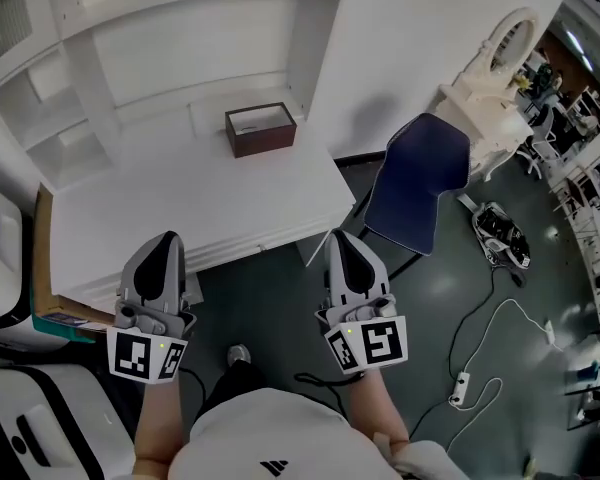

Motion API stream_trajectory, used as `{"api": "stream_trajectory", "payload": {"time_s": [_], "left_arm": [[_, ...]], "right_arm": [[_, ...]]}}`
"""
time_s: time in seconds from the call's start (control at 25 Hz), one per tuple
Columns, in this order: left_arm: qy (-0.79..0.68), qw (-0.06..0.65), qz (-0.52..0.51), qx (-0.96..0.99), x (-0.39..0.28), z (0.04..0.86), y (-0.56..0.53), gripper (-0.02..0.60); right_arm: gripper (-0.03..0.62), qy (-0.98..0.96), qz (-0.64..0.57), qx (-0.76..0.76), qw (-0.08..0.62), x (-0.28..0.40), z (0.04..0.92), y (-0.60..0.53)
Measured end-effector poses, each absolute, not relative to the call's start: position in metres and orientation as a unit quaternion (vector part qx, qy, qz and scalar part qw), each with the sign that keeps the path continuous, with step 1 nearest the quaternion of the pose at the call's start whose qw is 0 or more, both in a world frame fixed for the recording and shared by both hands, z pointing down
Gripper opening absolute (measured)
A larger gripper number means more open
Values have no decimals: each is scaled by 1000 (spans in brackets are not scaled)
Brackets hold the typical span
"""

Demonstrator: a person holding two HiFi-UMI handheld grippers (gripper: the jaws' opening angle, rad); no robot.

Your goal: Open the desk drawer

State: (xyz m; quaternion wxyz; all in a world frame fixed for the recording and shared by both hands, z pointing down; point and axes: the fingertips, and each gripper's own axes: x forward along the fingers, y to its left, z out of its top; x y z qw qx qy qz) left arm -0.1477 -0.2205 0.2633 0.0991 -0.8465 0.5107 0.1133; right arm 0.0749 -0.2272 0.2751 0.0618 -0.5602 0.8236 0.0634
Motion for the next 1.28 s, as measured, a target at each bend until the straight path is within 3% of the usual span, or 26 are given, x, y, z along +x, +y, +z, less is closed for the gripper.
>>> {"api": "stream_trajectory", "payload": {"time_s": [0.48, 1.28], "left_arm": [[470, 65, 99, -875, -161, 291, -296, 5], [404, 15, 76, -912, -137, 351, -349, 5]], "right_arm": [[2, 813, 27, -581, 7, 43, 326, -288], [3, 800, -153, -572, -95, 25, 512, -326]]}}
